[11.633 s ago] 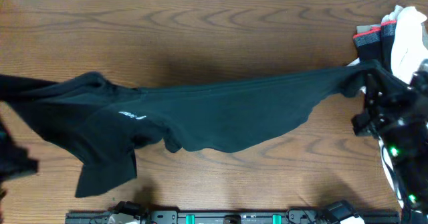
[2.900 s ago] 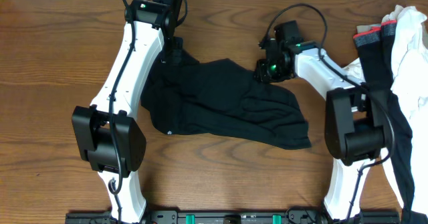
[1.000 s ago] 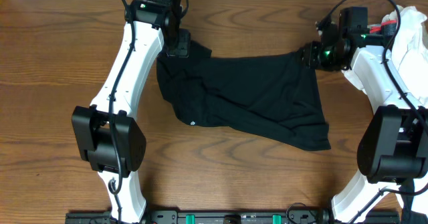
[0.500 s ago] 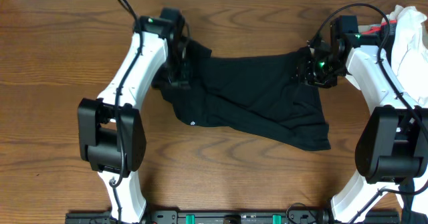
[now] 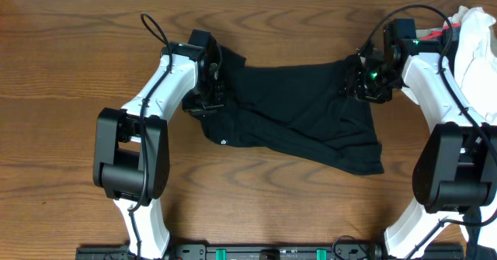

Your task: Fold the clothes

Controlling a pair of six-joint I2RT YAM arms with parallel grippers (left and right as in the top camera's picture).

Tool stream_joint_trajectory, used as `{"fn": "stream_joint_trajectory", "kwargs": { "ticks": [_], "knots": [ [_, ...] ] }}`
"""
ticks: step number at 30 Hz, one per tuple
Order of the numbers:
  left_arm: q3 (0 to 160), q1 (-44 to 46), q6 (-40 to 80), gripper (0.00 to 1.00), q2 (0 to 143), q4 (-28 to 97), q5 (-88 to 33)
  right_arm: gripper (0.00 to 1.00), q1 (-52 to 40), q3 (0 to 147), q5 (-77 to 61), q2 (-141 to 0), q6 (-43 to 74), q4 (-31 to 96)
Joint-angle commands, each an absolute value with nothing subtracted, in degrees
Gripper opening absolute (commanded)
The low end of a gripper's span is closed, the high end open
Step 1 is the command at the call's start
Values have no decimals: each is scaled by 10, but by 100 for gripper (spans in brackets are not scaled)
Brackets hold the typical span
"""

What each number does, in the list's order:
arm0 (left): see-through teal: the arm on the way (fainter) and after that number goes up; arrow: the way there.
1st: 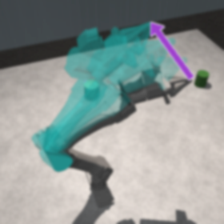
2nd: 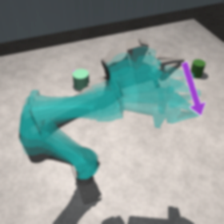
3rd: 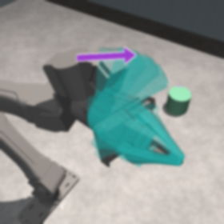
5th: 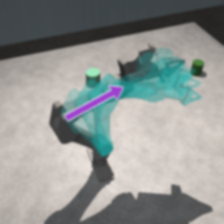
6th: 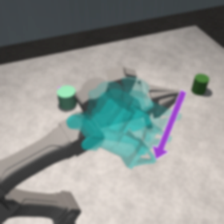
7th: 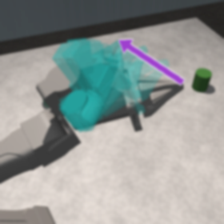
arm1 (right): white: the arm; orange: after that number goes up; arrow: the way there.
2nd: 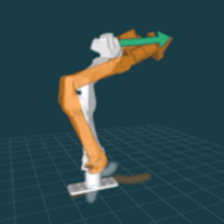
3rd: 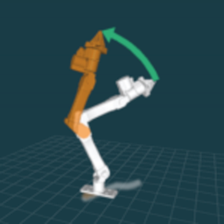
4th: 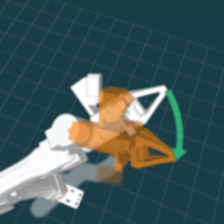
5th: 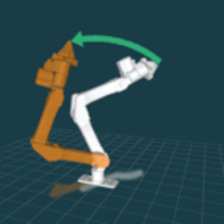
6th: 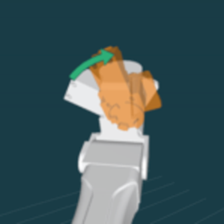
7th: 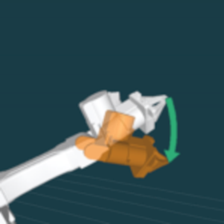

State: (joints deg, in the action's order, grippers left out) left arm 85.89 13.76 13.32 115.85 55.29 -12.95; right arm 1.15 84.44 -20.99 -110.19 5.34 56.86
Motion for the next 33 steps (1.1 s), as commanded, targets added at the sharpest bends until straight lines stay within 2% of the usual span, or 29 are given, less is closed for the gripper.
{"fn": "stream_joint_trajectory", "kwargs": {
  "ticks": [1,6,7,9,12,22,27,30,33],
  "knots": [
    [859,137,132,9,1152,566,-116,53,8,845,-210,-1103,42,570],
    [862,137,132,6,1118,591,-61,53,8,845,-210,-1103,40,570],
    [862,137,132,11,1109,593,-52,53,8,845,-210,-1103,39,570],
    [862,137,132,35,1096,592,-49,53,8,845,-210,-1103,35,570],
    [862,137,132,45,1093,585,-49,53,8,845,-210,-1103,31,570],
    [852,138,132,46,1134,526,-79,52,8,845,-210,-1103,31,573],
    [852,138,109,41,1137,524,-79,51,8,845,-210,-1103,31,575],
    [852,138,91,47,1139,525,-76,50,8,845,-210,-1103,31,575],
    [852,138,91,48,1148,521,-64,50,8,845,-210,-1103,31,575]
  ]
}}
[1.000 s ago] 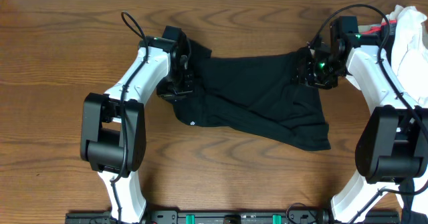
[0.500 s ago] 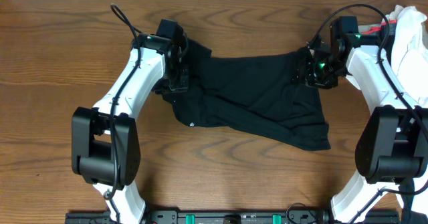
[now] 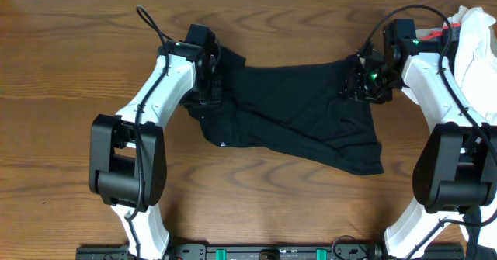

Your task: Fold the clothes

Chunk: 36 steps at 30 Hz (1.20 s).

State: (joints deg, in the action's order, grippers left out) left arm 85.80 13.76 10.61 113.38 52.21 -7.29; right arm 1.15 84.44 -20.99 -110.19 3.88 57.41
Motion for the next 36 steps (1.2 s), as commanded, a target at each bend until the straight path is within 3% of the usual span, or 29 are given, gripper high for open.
{"fn": "stream_joint_trajectory", "kwargs": {
  "ticks": [1,5,6,15,23,28,29,31,36],
  "knots": [
    [852,138,91,45,1151,520,-64,50,8,845,-210,-1103,31,575],
    [852,138,90,8,1156,519,-64,50,8,845,-210,-1103,31,575],
    [853,138,88,6,1153,520,-64,50,8,845,-210,-1103,31,575],
    [881,127,92,6,1044,641,25,49,8,845,-210,-1103,28,591],
    [881,83,184,6,900,788,55,50,10,845,-197,-1103,16,617],
    [864,81,185,17,887,711,-19,50,10,845,-197,-1103,16,617],
    [856,82,185,25,891,687,-30,50,10,845,-197,-1103,16,617],
    [834,82,185,31,906,634,-55,50,10,845,-198,-1103,16,618],
    [780,82,185,37,971,529,-97,52,9,845,-199,-1103,16,623]
  ]
}}
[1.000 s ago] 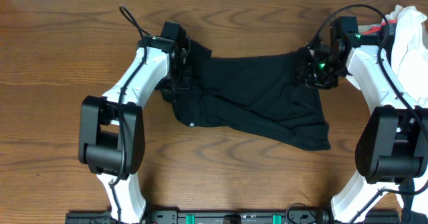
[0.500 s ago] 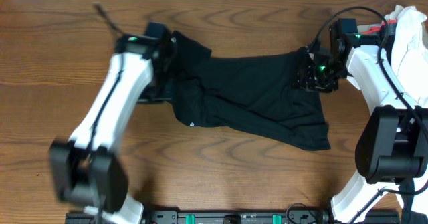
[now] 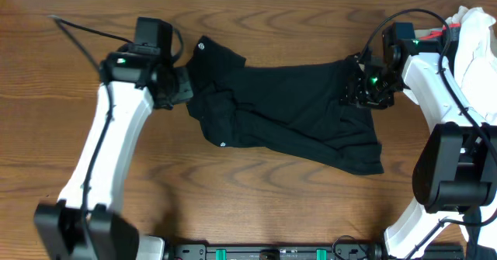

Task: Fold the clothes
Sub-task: 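Drag the shirt's left side down and left with the left gripper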

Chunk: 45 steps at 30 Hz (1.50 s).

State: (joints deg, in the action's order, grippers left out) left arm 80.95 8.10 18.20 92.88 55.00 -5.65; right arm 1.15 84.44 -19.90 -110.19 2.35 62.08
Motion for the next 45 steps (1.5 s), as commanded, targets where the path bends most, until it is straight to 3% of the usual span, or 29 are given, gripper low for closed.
{"fn": "stream_joint_trajectory", "kwargs": {
  "ticks": [1,12,23,33,45],
  "knots": [
    [773,82,185,38,988,512,-104,52,9,845,-199,-1103,16,624],
    [770,82,177,39,1119,434,-141,52,10,845,-199,-1103,16,626],
    [770,82,166,39,1116,401,-215,53,10,845,-199,-1103,5,626],
    [773,68,151,38,1072,435,-204,54,10,845,-199,-1103,-1,626],
    [771,97,151,44,1082,408,-199,54,10,845,-199,-1103,-1,625]
  ]
}}
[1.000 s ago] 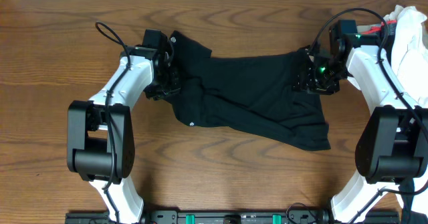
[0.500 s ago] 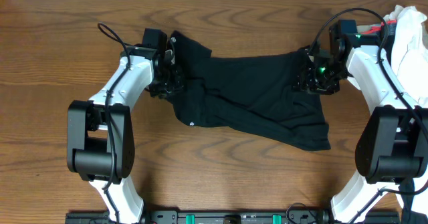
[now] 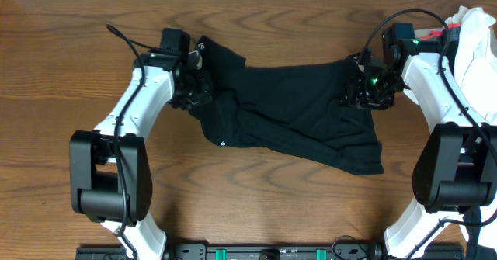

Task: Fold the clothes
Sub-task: 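Drag the shirt's left side down and left with the left gripper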

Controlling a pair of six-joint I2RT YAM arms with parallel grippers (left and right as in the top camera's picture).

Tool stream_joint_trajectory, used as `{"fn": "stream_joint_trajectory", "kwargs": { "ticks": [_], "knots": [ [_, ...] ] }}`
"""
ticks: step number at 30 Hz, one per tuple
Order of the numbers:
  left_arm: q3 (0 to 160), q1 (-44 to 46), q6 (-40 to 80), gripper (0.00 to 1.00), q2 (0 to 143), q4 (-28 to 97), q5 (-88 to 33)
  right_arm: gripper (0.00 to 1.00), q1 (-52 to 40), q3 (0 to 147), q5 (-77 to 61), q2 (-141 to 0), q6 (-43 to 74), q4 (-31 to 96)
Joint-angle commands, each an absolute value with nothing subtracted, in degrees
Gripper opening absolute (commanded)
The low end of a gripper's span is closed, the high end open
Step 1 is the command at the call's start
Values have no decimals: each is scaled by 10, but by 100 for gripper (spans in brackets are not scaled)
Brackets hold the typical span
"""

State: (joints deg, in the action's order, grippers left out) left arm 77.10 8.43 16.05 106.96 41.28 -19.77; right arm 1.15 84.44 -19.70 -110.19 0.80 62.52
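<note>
A black garment [image 3: 295,116] lies crumpled and partly spread across the middle of the wooden table [image 3: 62,151]. It has a small white mark near its lower left edge. My left gripper [image 3: 203,91] is at the garment's upper left edge, its fingers against the bunched cloth. My right gripper [image 3: 357,91] sits on the garment's upper right corner. From overhead, the wrists and the dark cloth hide the fingers of both grippers.
A heap of white clothes [image 3: 475,27] lies at the far right edge, behind my right arm. The arm bases and a black rail [image 3: 272,252] run along the near edge of the table.
My left gripper was off the cloth to the left, with its arm swung wide. It is now back at the garment's upper left edge. The right gripper and the garment look unchanged.
My left gripper was on the garment's left part at the first two moments, slightly farther back at the second. Then it stood clear of the cloth to the left, and now it touches the edge again. My right gripper stayed at the upper right corner throughout.
</note>
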Motion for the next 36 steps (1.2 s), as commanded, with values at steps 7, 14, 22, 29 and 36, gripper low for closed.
{"fn": "stream_joint_trajectory", "kwargs": {
  "ticks": [7,14,22,29,36],
  "knots": [
    [771,113,151,44,1108,408,-136,54,10,845,-199,-1103,-1,626],
    [771,113,147,33,1113,400,-124,54,10,845,-199,-1103,-1,626],
    [793,113,133,6,1068,433,-129,53,10,845,-199,-1103,-1,628],
    [824,97,149,6,950,598,-44,53,10,845,-199,-1103,-1,637],
    [823,38,248,6,834,763,-14,54,11,845,-194,-1103,-1,646]
  ]
}}
